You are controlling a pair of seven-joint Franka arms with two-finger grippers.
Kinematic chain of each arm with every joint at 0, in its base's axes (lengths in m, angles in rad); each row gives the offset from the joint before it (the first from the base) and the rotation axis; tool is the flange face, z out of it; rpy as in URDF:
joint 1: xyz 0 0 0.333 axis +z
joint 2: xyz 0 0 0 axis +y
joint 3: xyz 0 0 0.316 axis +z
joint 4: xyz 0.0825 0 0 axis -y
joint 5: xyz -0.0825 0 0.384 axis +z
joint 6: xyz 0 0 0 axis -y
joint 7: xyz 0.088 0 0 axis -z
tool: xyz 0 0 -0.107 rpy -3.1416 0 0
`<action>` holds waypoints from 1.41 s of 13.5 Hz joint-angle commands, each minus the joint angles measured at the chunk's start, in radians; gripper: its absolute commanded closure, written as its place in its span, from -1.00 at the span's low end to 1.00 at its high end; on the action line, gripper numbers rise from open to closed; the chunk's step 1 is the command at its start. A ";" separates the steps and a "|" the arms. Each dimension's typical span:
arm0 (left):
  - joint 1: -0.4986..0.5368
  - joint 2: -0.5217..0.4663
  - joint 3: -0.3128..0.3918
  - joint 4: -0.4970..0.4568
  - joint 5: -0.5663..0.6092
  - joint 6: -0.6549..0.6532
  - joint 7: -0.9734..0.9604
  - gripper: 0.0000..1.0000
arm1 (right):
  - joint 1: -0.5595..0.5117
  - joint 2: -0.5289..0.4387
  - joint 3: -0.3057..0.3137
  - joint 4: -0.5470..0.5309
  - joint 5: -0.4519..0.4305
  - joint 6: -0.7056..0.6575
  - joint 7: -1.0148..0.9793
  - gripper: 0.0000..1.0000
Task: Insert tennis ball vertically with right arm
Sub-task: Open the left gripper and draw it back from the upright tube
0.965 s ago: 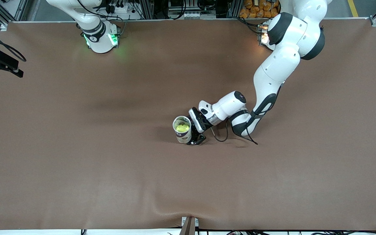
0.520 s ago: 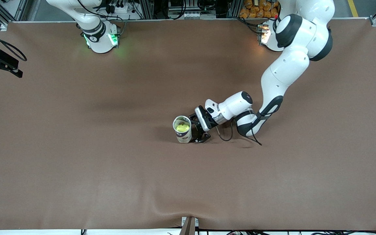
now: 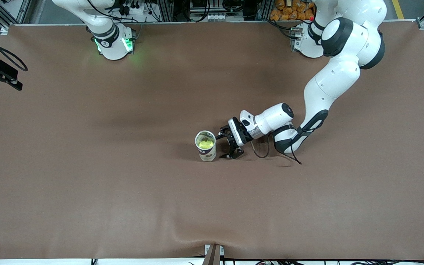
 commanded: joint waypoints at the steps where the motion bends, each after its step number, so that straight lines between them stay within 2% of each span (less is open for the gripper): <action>1: 0.062 -0.015 0.011 -0.069 0.065 -0.037 -0.003 -1.00 | 0.022 0.017 0.001 0.032 -0.054 -0.013 -0.012 -1.00; 4: 0.113 -0.016 0.000 -0.082 0.111 -0.037 -0.009 -1.00 | 0.030 0.017 0.003 0.031 -0.088 -0.017 -0.007 -1.00; 13: 0.211 -0.029 0.003 -0.070 0.125 -0.044 -0.012 -1.00 | 0.025 0.015 0.007 0.031 -0.071 -0.046 0.017 -1.00; 17: 0.226 -0.024 0.012 -0.049 0.111 -0.054 -0.054 -1.00 | 0.021 0.015 0.006 0.031 -0.042 -0.056 0.019 -1.00; 19: 0.226 -0.026 0.044 -0.020 0.111 -0.070 -0.088 -1.00 | 0.021 0.015 0.006 0.031 -0.042 -0.055 0.019 -1.00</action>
